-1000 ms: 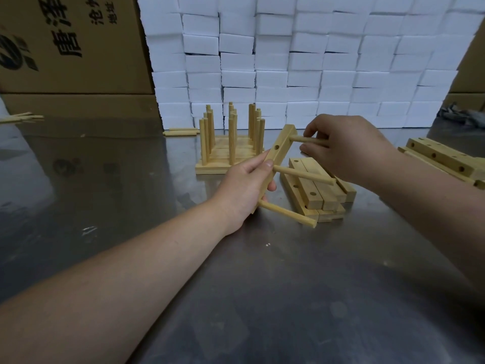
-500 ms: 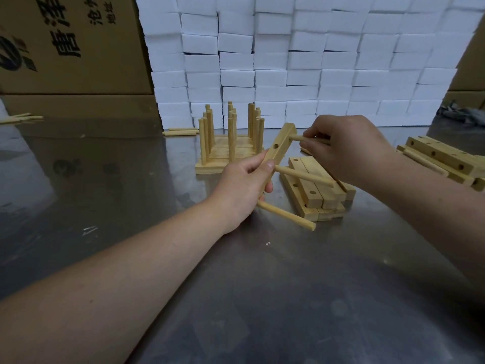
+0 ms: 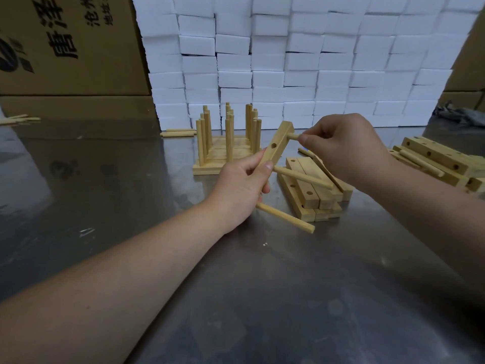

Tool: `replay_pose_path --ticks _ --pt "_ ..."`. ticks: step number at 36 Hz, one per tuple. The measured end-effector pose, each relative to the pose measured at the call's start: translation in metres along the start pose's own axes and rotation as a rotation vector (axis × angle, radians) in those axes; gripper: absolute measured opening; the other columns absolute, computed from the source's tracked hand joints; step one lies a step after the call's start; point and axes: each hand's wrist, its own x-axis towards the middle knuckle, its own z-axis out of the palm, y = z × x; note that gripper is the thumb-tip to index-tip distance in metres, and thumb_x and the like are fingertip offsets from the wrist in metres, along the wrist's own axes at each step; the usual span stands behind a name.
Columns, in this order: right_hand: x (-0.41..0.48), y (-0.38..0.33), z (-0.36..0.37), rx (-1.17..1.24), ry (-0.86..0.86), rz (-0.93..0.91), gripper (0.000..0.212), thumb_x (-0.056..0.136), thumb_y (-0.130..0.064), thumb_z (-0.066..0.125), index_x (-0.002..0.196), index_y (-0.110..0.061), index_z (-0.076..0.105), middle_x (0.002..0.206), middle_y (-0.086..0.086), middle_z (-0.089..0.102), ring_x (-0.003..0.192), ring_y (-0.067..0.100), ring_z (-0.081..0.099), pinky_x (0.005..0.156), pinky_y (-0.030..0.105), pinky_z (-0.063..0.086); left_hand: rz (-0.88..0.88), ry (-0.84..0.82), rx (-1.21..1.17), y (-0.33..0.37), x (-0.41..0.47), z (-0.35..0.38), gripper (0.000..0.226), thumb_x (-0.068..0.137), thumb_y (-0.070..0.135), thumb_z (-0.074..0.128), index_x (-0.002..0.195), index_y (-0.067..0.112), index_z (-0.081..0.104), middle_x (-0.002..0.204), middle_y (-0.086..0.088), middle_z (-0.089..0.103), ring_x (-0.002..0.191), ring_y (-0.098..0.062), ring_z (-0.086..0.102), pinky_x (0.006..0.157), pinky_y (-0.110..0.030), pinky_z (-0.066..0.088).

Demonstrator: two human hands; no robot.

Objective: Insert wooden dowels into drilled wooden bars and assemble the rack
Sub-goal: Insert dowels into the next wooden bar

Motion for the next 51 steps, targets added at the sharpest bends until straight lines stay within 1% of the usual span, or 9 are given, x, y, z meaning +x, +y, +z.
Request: replay_pose_path --ticks 7,13,20,25,28,33,39,45,51 --pt "0.000 -0.001 0.003 0.189 0.022 0.179 0.023 0.087 -0.032 0.060 0.071 -0.016 0.065 0.043 -0.008 0.049 0.032 0.003 0.034 0.044 0.020 0.031 0.042 -0.001 0.071 -0.001 0.001 -0.001 0.036 0.097 0.028 0.045 0.133 0.032 0.049 0.062 0.006 0.049 0.051 0.000 0.045 0.051 -0.015 0.045" --pt "0.000 -0.004 0.004 0.226 0.025 0.261 0.022 0.085 -0.034 0.062 0.072 -0.016 0.066 0.067 0.011 0.049 0.049 0.016 0.038 0.048 0.023 0.036 0.073 -0.006 0.155 -0.002 0.001 -0.001 0.037 0.098 0.030 0.042 0.134 0.035 0.047 0.067 0.005 0.053 0.061 -0.006 0.049 0.051 -0.012 0.044" --pt "0.004 -0.009 0.001 0.140 -0.086 0.292 0.031 0.089 -0.033 0.054 0.064 -0.016 0.060 0.040 -0.006 0.050 0.039 0.012 0.040 0.046 0.022 0.035 0.033 -0.115 0.190 -0.006 0.003 -0.002 0.029 0.099 0.032 0.039 0.122 0.040 0.053 0.069 0.011 0.063 0.065 -0.012 0.057 0.071 -0.035 0.052" --pt "0.006 -0.020 -0.008 0.617 -0.186 0.395 0.037 0.095 -0.041 0.041 0.090 -0.009 0.059 0.057 0.006 0.067 0.044 0.017 0.056 0.044 0.021 0.047 -0.087 -0.039 0.076 -0.005 0.008 -0.005 0.021 0.099 0.031 0.041 0.103 0.026 0.061 0.072 0.007 0.071 0.079 -0.017 0.063 0.070 -0.037 0.052" --pt "0.013 -0.019 -0.015 0.816 -0.164 0.416 0.037 0.097 -0.036 0.033 0.092 -0.009 0.058 0.062 0.011 0.069 0.046 0.020 0.059 0.045 0.021 0.047 -0.200 -0.065 -0.204 -0.002 0.011 -0.010 0.021 0.100 0.024 0.040 0.097 0.017 0.059 0.070 -0.002 0.072 0.061 -0.017 0.063 0.051 -0.025 0.049" --pt "0.018 -0.007 -0.015 0.368 -0.050 0.310 0.024 0.088 -0.007 0.045 0.099 -0.020 0.062 0.071 -0.007 0.068 0.055 0.004 0.060 0.049 0.014 0.045 -0.315 -0.217 -0.444 -0.001 0.014 -0.023 0.023 0.098 0.019 0.041 0.108 0.009 0.059 0.081 -0.008 0.072 0.039 -0.012 0.049 0.043 -0.017 0.038" --pt "0.007 0.000 -0.005 0.016 -0.329 -0.015 0.050 0.082 -0.026 0.065 0.128 -0.033 0.049 0.108 -0.018 0.052 0.098 0.004 0.052 0.075 0.021 0.041 -0.360 -0.367 -0.407 -0.001 0.014 -0.028 0.019 0.093 0.018 0.045 0.096 0.008 0.061 0.072 -0.006 0.070 0.045 -0.012 0.058 0.049 -0.022 0.047" --pt "0.007 0.001 -0.005 -0.054 -0.423 -0.125 0.013 0.081 -0.035 0.066 0.085 -0.044 0.057 0.082 -0.023 0.060 0.077 -0.010 0.052 0.064 0.010 0.034 -0.384 -0.387 -0.444 -0.004 0.016 -0.031 0.021 0.081 0.021 0.054 0.094 0.007 0.063 0.072 -0.011 0.071 0.046 -0.014 0.060 0.050 -0.023 0.051" --pt "0.008 0.004 -0.008 -0.078 -0.433 -0.162 0.037 0.073 -0.031 0.073 0.108 -0.034 0.061 0.087 -0.024 0.057 0.085 -0.008 0.052 0.073 0.010 0.036 -0.429 -0.358 -0.490 -0.004 0.018 -0.034 0.024 0.094 0.018 0.044 0.088 0.007 0.064 0.071 -0.010 0.070 0.043 -0.012 0.058 0.046 -0.019 0.045"
